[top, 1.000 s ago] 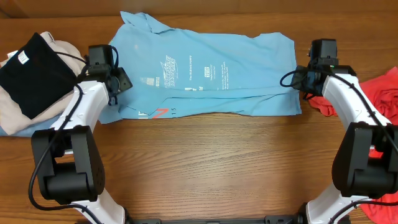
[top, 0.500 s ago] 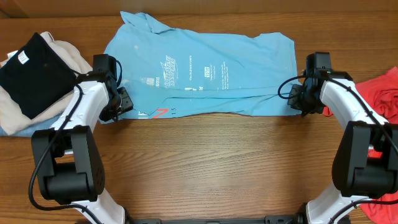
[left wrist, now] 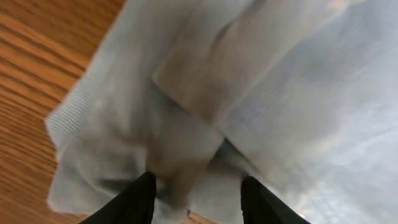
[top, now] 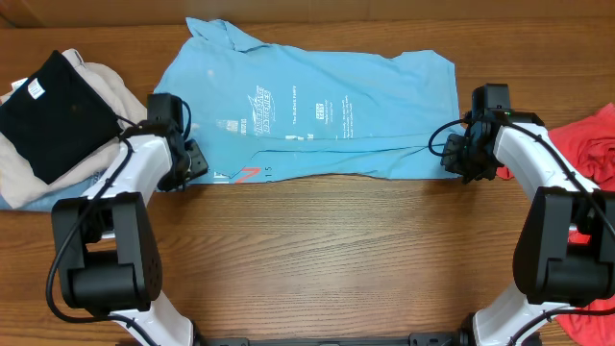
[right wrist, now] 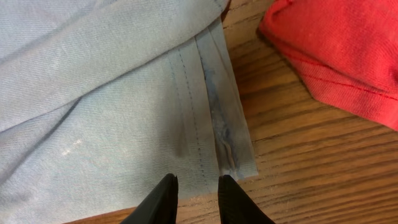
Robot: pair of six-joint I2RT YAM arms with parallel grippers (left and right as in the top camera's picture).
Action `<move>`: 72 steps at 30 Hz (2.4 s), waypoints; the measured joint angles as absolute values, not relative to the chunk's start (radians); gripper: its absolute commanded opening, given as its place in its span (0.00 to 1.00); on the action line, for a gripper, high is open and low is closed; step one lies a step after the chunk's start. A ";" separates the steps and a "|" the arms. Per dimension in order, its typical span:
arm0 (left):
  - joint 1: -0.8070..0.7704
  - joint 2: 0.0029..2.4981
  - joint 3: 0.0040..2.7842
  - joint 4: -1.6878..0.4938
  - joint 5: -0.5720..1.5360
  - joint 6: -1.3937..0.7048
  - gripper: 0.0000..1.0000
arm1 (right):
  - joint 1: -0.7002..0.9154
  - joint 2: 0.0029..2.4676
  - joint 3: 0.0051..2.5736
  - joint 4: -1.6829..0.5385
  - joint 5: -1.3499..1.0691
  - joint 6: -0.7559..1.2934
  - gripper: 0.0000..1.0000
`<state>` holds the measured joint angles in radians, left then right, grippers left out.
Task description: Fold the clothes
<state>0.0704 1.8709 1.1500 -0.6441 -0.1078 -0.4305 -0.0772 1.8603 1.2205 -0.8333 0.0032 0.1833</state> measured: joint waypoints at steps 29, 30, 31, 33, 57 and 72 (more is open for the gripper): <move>0.070 1.871 1.123 -0.624 -0.109 -0.430 0.48 | -0.077 1.860 1.163 -0.717 0.031 0.182 0.27; 0.070 1.871 1.123 -0.624 -0.109 -0.430 0.48 | -0.077 1.860 1.163 -0.717 0.034 0.182 0.27; 0.070 1.871 1.123 -0.624 -0.109 -0.430 0.48 | -0.077 1.860 1.163 -0.717 0.036 0.182 0.27; 0.070 1.871 1.123 -0.624 -0.109 -0.430 0.48 | -0.077 1.860 1.163 -0.718 0.038 0.182 0.27; 0.070 1.871 1.122 -0.627 -0.110 -0.429 0.37 | -0.078 1.860 1.108 -0.693 0.017 0.180 0.04; 0.070 1.871 1.121 -0.631 -0.113 -0.417 0.04 | -0.076 1.860 1.110 -0.737 0.120 0.183 0.04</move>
<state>0.0704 1.8706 1.1210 -0.6308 -0.1127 -0.4168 -0.0761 1.8599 1.1099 -0.7372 0.1200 0.1825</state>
